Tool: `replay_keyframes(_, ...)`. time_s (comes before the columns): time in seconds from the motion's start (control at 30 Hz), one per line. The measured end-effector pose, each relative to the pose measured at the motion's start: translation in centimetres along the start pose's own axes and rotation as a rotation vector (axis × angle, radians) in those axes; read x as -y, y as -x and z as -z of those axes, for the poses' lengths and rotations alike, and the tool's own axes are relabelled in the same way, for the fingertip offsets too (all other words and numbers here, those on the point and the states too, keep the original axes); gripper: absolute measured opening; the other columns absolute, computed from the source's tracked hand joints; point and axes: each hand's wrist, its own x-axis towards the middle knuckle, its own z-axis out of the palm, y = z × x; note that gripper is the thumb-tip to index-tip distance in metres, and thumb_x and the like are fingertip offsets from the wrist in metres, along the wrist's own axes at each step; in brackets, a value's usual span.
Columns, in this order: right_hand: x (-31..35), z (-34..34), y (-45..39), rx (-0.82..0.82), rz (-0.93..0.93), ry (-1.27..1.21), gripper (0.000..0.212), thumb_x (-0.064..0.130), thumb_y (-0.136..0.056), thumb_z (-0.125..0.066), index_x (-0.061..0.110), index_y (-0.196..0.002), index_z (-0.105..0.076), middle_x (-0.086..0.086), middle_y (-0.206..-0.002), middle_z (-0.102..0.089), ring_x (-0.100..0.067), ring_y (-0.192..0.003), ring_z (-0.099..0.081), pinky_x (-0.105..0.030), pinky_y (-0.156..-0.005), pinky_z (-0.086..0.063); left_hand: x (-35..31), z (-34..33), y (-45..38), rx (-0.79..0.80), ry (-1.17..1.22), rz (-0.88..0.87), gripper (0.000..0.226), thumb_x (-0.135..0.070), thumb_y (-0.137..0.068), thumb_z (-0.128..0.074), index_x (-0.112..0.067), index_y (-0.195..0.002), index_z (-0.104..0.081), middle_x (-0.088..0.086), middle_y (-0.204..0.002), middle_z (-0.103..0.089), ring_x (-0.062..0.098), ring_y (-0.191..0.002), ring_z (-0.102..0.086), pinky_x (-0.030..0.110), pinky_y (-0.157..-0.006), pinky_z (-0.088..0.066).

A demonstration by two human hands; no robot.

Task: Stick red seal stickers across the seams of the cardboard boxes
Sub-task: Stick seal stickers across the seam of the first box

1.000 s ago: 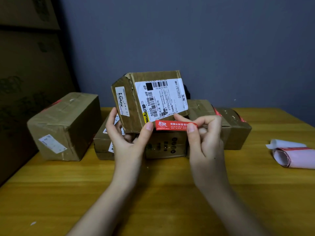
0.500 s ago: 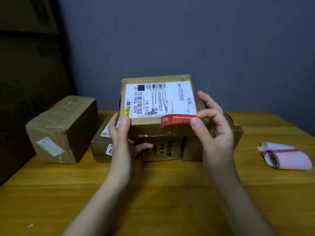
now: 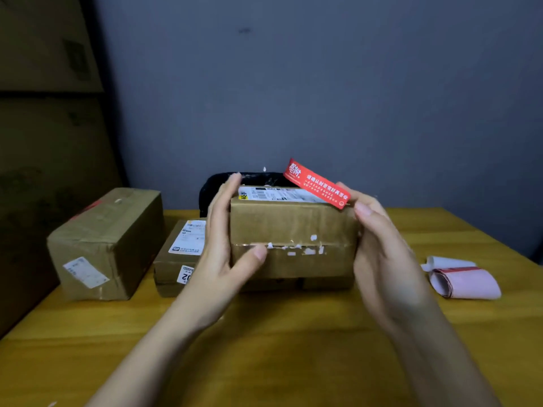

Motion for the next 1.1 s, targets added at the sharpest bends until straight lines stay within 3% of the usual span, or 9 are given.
replay_keyframes(0.07, 1.1, 0.2, 0.9, 0.021, -0.058, 0.009, 0.049, 0.038, -0.081, -0.055, 0.019, -0.125, -0.058, -0.001, -0.129, -0.062, -0.012, -0.122, -0.056, -0.042, -0.107, -0.040, -0.7, -0.2, 0.4, 0.044, -0.030, -0.040, 0.080, -0.047, -0.075, -0.059, -0.054, -0.140, -0.015, -0.015, -0.150, -0.020, 0.014, -0.142, -0.024, 0.050, -0.113, -0.030)
replay_keyframes(0.13, 2.3, 0.3, 1.9, 0.046, -0.074, 0.026, 0.045, 0.037, -0.083, -0.058, 0.018, -0.124, -0.058, -0.002, -0.124, -0.065, -0.013, -0.119, -0.059, -0.037, -0.100, -0.045, -1.5, -0.4, 0.7, 0.039, -0.046, -0.052, 0.081, -0.046, -0.072, -0.064, -0.054, -0.139, -0.017, -0.017, -0.146, -0.024, 0.009, -0.139, -0.029, 0.045, -0.111, -0.035)
replay_keyframes(0.23, 4.3, 0.6, 3.1, 0.082, -0.083, 0.059, 0.048, 0.037, -0.079, -0.059, 0.016, -0.122, -0.059, -0.004, -0.121, -0.067, -0.014, -0.114, -0.062, -0.030, -0.087, -0.050, -2.8, -0.9, 1.2, 0.005, 0.095, 0.020, 0.082, -0.038, -0.070, -0.074, -0.058, -0.134, -0.026, -0.033, -0.135, -0.035, -0.009, -0.125, -0.042, 0.024, -0.101, -0.046)
replay_keyframes(0.3, 5.2, 1.1, 3.3, 0.078, -0.093, 0.095, 0.044, 0.032, -0.074, -0.061, 0.014, -0.115, -0.062, -0.005, -0.119, -0.068, -0.014, -0.106, -0.064, -0.026, -0.080, -0.051, -3.2, -1.3, 1.6, -0.026, 0.218, 0.104, 0.078, -0.029, -0.070, -0.077, -0.057, -0.128, -0.035, -0.039, -0.117, -0.048, -0.010, -0.111, -0.053, 0.014, -0.087, -0.050)
replay_keyframes(0.37, 5.6, 1.5, 3.6, 0.073, -0.094, 0.118, 0.044, 0.034, -0.074, -0.051, 0.015, -0.112, -0.064, -0.005, -0.116, -0.069, -0.016, -0.101, -0.065, -0.027, -0.079, -0.051, -3.3, -1.8, 2.0, -0.028, 0.314, 0.207, 0.073, -0.029, -0.069, -0.080, -0.057, -0.124, -0.040, -0.033, -0.110, -0.056, -0.002, -0.105, -0.060, 0.019, -0.085, -0.053)
replay_keyframes(0.5, 4.8, 1.6, 4.6, 0.048, -0.118, 0.087, 0.039, 0.035, -0.079, -0.056, 0.019, -0.114, -0.065, -0.004, -0.111, -0.071, -0.016, -0.104, -0.066, -0.031, -0.082, -0.049, -3.1, -2.3, 2.5, -0.036, 0.428, 0.357, 0.062, -0.038, -0.067, -0.071, -0.056, -0.121, -0.047, -0.011, -0.129, -0.054, 0.009, -0.112, -0.061, 0.029, -0.092, -0.049)
replay_keyframes(0.77, 2.4, 1.5, 4.8, -0.028, -0.286, -0.007, 0.051, 0.039, -0.071, -0.052, 0.020, -0.117, -0.065, 0.000, -0.111, -0.071, -0.011, -0.102, -0.067, -0.028, -0.076, -0.049, -1.9, -3.6, 2.6, -0.098, 0.553, 0.632, 0.048, -0.012, -0.084, -0.064, -0.036, -0.124, -0.052, -0.001, -0.110, -0.068, 0.010, -0.082, -0.070, 0.019, -0.060, -0.051)
replay_keyframes(0.97, 0.7, 2.4, 4.0, -0.089, -0.379, 0.008, 0.051, 0.038, -0.070, -0.055, 0.017, -0.114, -0.067, -0.002, -0.110, -0.072, -0.015, -0.104, -0.067, -0.032, -0.086, -0.048, -0.4, -4.6, 2.4, -0.066, 0.496, 0.751, 0.042, -0.017, -0.084, -0.067, -0.031, -0.119, -0.048, -0.004, -0.105, -0.068, 0.011, -0.090, -0.067, 0.021, -0.066, -0.050)
replay_keyframes(1.1, -0.1, 2.7, 3.1, -0.098, -0.437, -0.016, 0.042, 0.034, -0.079, -0.055, 0.016, -0.114, -0.068, -0.003, -0.109, -0.073, -0.013, -0.099, -0.069, -0.030, -0.082, -0.049, 0.7, -4.8, 2.1, -0.049, 0.455, 0.810, 0.043, -0.020, -0.085, -0.067, -0.026, -0.122, -0.047, 0.000, -0.107, -0.067, 0.015, -0.095, -0.065, 0.023, -0.069, -0.050)
